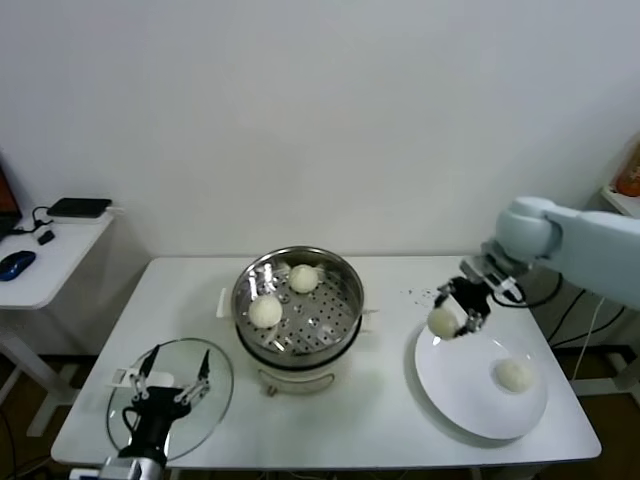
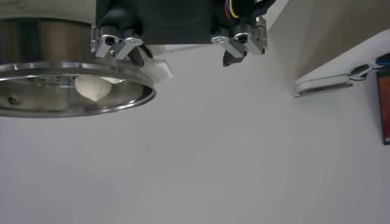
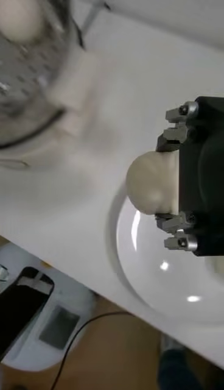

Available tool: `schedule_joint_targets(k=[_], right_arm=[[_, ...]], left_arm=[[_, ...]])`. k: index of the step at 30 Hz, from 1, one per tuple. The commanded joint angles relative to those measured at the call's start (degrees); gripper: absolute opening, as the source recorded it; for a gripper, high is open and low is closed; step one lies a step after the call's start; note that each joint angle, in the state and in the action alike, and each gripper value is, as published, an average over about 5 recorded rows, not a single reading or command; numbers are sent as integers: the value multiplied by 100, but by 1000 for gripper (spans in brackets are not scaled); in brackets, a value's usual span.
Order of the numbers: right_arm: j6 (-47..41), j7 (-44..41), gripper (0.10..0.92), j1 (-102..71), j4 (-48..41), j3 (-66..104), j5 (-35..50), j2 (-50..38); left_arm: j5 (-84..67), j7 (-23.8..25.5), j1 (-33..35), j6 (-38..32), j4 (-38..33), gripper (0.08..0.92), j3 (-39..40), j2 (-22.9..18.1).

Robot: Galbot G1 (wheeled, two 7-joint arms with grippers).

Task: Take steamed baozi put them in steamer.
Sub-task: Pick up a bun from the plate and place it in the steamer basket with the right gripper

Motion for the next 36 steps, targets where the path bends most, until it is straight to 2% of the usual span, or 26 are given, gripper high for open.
schedule_joint_targets(k=[1,17,24,36], right_arm=[[571,-81,645,1194,92,245,342,1447],[1254,-168,645,-97,-1094,1010,-1161,3778],[1634,-265,645,-600,-1375,1076,-1729,4174],[1798,-377,645,-994,-1110,1093,-2172,4227]], left_arm=[[-44,-15,31,1,-20,823,-31,-11],[-25,-33,26,-7,-7,823,-90,-24],[-32,-49,33,-20,35,823,-131,-13],[-31,-42,2,12,27,823,-163,-27]])
